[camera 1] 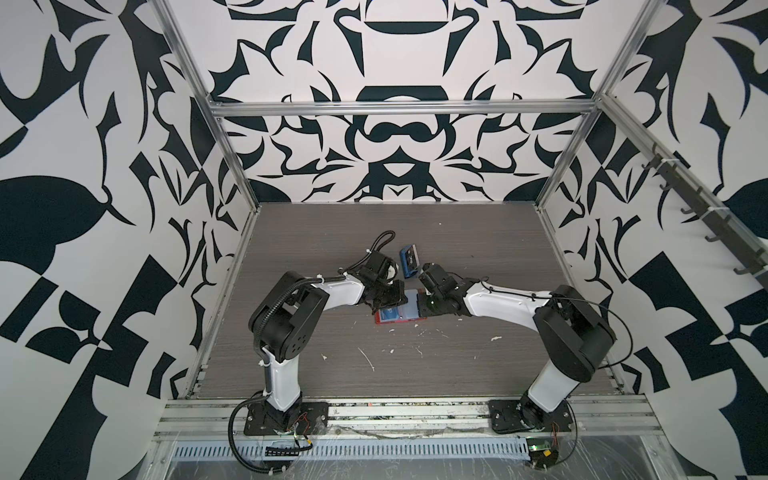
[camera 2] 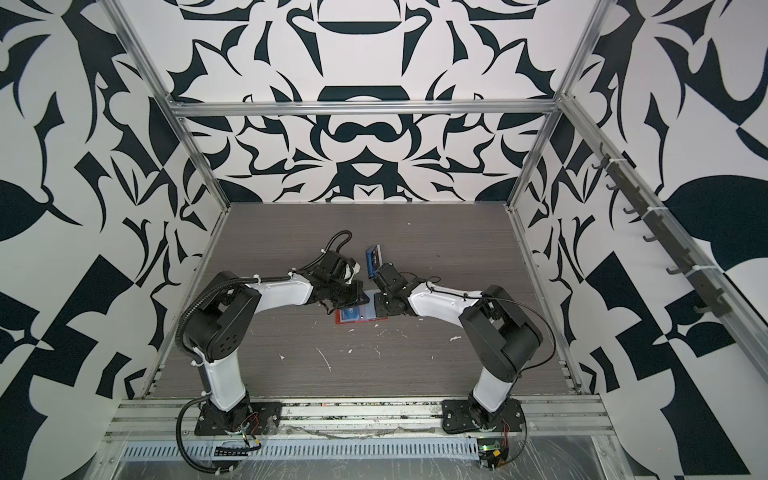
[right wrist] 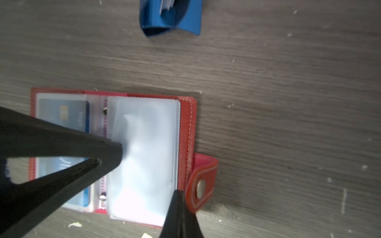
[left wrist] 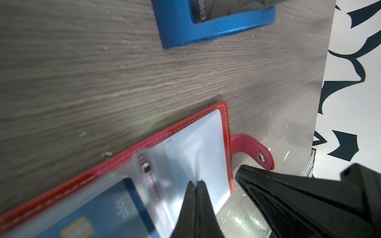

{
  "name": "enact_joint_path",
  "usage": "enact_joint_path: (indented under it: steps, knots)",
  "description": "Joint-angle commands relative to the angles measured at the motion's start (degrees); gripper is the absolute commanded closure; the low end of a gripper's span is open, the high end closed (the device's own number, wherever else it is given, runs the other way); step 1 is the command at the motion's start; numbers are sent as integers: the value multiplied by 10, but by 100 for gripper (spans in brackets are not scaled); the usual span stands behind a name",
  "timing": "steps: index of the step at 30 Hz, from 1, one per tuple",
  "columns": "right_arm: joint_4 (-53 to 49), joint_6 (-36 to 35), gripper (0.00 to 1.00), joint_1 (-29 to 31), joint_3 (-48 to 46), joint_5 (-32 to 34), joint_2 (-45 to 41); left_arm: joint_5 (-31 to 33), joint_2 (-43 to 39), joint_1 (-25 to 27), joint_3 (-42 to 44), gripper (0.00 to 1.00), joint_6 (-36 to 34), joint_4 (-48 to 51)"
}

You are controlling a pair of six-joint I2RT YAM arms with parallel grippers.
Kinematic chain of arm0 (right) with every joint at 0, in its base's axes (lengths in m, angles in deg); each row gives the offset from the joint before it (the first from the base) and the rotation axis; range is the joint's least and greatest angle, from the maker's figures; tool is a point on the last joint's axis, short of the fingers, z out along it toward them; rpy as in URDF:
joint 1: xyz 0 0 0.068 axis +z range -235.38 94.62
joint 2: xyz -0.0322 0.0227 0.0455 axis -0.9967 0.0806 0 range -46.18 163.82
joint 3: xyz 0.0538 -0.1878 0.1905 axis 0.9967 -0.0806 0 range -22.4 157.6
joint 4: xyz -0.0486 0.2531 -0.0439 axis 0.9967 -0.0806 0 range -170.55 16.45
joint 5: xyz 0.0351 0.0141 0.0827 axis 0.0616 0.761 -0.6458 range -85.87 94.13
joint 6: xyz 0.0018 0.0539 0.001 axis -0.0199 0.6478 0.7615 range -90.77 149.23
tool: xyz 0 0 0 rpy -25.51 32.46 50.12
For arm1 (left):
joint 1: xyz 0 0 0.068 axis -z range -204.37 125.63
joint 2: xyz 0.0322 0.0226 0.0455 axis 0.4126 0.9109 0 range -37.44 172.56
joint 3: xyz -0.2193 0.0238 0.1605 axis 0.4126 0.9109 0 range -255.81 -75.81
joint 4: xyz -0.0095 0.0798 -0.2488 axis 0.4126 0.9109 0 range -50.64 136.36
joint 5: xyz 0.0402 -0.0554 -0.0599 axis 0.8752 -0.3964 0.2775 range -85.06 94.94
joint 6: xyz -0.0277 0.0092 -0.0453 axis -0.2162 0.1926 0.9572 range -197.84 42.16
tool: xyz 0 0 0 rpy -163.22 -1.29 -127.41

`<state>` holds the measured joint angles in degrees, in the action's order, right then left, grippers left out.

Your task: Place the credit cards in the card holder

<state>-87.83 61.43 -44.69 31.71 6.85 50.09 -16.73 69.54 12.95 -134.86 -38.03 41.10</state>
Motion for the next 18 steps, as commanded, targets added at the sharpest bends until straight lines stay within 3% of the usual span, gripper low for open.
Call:
enact_joint_path:
  steps: [1, 18]
  knots:
    - [1, 9, 100, 2, -2, 18, -18, 16, -32, 2, 9, 100, -9, 6]
    - [50, 9, 99, 1, 6, -64, 13, 12, -35, 2, 16, 100, -10, -2]
